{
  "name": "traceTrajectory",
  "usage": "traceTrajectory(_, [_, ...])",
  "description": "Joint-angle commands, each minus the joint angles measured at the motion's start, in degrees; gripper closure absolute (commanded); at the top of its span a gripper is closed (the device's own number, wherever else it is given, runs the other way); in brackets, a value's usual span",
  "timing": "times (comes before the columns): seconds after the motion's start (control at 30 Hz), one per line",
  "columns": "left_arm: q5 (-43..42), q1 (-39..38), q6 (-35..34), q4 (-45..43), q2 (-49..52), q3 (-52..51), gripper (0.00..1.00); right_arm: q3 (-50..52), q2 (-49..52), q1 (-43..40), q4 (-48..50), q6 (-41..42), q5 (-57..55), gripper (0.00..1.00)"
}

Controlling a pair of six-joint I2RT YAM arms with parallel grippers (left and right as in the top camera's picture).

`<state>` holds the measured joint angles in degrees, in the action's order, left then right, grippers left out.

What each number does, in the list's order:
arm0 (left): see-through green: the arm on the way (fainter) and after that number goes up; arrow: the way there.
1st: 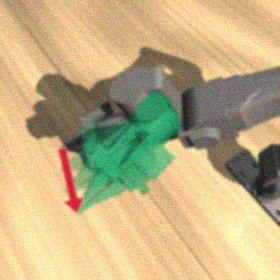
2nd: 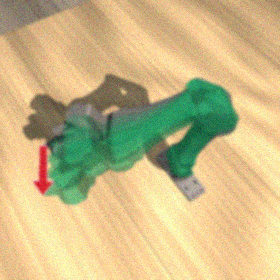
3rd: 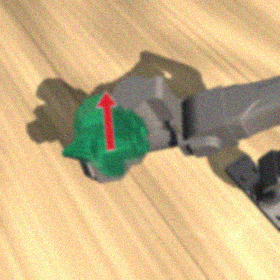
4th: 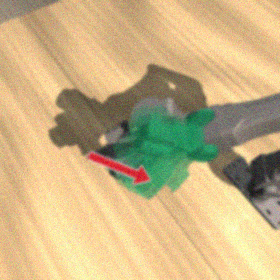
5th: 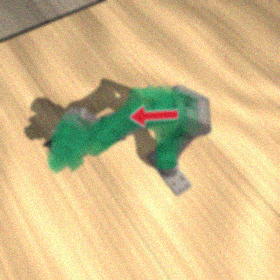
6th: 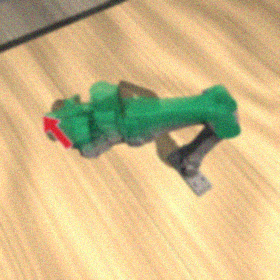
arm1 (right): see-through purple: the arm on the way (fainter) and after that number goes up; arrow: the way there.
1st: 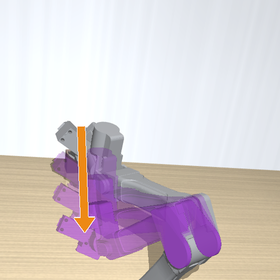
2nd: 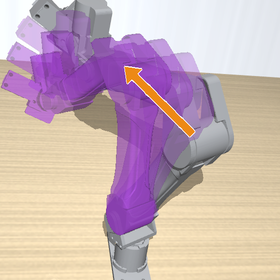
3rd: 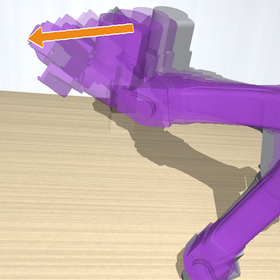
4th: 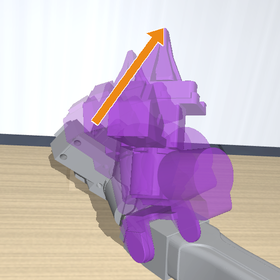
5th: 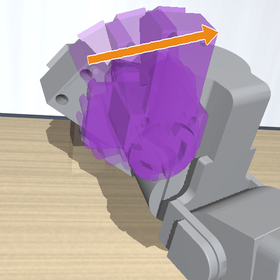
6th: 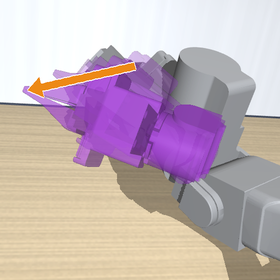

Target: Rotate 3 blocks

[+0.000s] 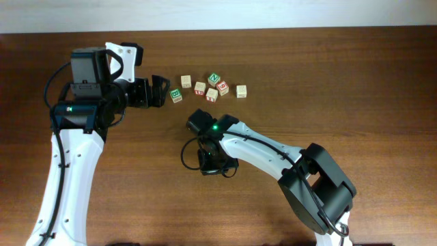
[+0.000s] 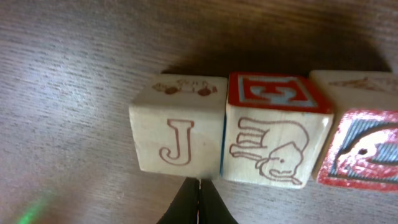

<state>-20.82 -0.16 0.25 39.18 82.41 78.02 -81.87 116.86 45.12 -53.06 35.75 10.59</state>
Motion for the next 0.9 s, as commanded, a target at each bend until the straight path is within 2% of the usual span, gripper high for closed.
traceTrajectory(0.0, [-0.6, 0.3, 0.5, -0.3, 0.0, 1.1, 0.01, -1.0, 0.6, 0.3, 0.6, 1.0, -1.6, 0.96])
traceTrajectory(0.7, [-0.6, 0.3, 0.5, -0.3, 0.0, 1.1, 0.01, -1.0, 0.5, 0.3, 1.4, 0.9, -2.0, 0.96])
traceTrajectory(0.87, [-0.6, 0.3, 0.5, -0.3, 0.0, 1.1, 0.01, -1.5, -7.5, 0.3, -0.9, -1.0, -3.6, 0.95])
